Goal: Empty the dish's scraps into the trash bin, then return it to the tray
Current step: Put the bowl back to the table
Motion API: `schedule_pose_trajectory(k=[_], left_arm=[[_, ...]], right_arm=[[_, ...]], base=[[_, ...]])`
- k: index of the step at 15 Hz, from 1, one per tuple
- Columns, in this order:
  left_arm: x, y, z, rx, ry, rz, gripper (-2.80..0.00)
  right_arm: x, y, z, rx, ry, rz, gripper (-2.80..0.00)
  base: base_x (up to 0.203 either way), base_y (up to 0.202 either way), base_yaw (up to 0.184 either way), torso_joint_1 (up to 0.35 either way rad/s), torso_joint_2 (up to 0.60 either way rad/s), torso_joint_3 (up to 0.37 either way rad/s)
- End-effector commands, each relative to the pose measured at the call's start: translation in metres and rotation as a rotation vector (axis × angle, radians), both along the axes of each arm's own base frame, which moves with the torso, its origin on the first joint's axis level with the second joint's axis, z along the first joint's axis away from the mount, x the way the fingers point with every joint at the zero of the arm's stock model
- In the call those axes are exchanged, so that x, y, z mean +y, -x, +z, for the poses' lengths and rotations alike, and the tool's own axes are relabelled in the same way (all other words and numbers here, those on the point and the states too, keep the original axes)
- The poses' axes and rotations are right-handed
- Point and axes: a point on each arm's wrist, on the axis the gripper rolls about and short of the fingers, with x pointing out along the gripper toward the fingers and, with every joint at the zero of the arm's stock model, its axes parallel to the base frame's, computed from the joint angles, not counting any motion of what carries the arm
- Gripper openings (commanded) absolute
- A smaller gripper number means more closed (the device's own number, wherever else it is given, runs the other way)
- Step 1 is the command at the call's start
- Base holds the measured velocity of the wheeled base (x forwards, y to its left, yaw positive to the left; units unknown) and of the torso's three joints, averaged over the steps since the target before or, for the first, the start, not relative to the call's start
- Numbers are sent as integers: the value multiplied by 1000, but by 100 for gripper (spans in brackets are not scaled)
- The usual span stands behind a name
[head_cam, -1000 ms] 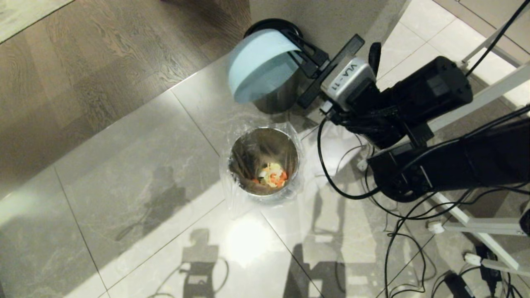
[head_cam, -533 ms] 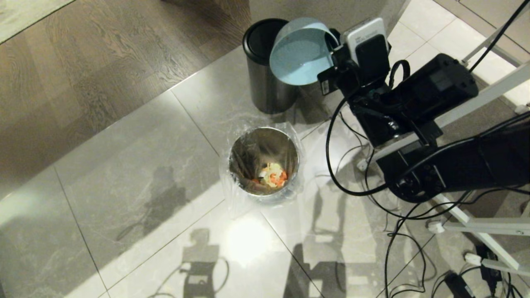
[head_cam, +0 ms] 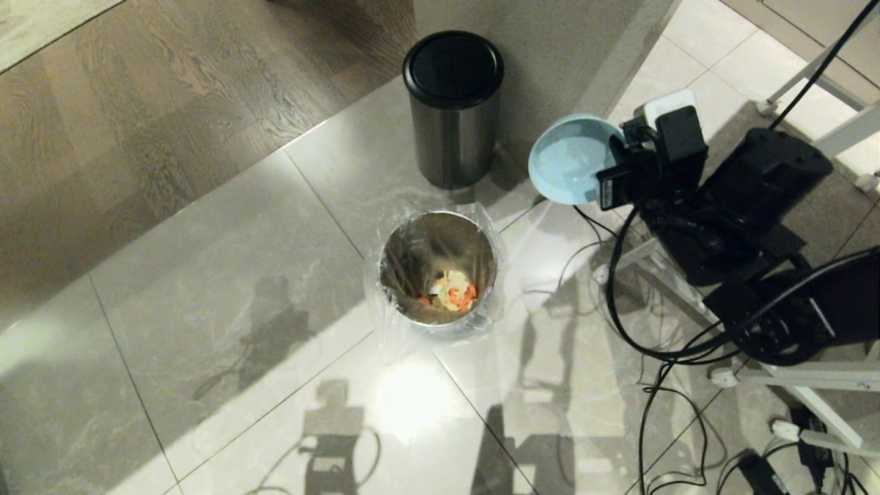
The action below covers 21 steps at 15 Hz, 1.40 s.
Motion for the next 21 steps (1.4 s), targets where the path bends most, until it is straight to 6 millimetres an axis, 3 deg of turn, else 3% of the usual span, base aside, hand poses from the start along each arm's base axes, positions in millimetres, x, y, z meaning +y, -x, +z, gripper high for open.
schedule_pose_trajectory(k=[1, 5, 9, 16, 21], left_arm=[[0, 0, 0, 1, 1, 0, -280], [0, 0, 0, 1, 1, 0, -280], [0, 0, 0, 1, 1, 1, -280], [0, 0, 0, 1, 1, 0, -280], [0, 0, 0, 1, 1, 0, -280]], right_arm=[[-23, 11, -27, 110, -70, -19, -280], [-44, 38, -77, 317, -202, -19, -280], [-61, 83, -112, 493, -289, -27, -280], [-88, 157, -146, 724, -429, -75, -280], [-103, 182, -152, 869, -450, -125, -280]], base=[[0, 0, 0, 0, 0, 0], [0, 0, 0, 0, 0, 0], [0, 0, 0, 0, 0, 0], [0, 0, 0, 0, 0, 0], [0, 0, 0, 0, 0, 0]])
